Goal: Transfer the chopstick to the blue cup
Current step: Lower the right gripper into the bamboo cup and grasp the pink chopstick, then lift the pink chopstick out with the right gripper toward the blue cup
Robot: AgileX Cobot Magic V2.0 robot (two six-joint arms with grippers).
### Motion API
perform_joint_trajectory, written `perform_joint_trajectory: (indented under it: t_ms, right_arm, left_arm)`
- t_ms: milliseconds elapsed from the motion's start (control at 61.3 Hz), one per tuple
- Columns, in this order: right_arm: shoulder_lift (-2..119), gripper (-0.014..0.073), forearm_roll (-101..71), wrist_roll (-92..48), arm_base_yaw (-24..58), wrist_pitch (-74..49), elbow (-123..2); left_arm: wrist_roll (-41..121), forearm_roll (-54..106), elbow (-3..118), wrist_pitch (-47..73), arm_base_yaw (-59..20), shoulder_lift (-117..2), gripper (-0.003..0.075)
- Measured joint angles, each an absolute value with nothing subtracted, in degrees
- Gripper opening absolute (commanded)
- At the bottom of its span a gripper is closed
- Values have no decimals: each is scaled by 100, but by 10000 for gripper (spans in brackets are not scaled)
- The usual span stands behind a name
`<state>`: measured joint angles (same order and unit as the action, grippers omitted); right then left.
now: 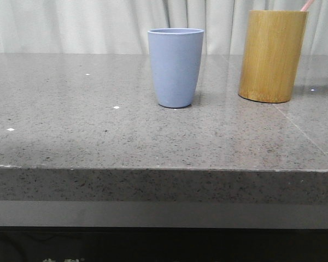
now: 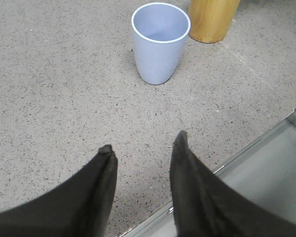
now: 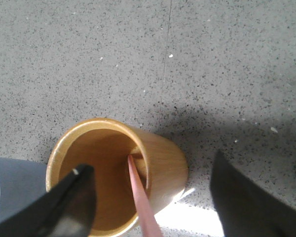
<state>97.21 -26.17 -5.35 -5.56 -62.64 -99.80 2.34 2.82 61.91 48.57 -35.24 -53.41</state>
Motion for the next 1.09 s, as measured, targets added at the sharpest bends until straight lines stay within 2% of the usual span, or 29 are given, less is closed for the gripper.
perform_joint_trajectory:
  t_ms: [147,555,849,1093]
  right_arm:
    - [9721,230,-2625,-544,-556,-6273,-9980]
    - [9721,-47,-2796,-556,-556,-6415,-10065]
    - [9667,-60,-2697,-700,-556,-6861,-10865]
    - [8984,-59,-2456,-778,-515,-7199,-11679]
  left_arm:
    - [234,282,6191,4857,-3524,-5341,274]
    - [234,295,6182,4857,-3524,-5341,274]
    - [234,295,6182,4868,-3524,-5341,274]
    - [234,295,6182,4868,-3524,-5341,274]
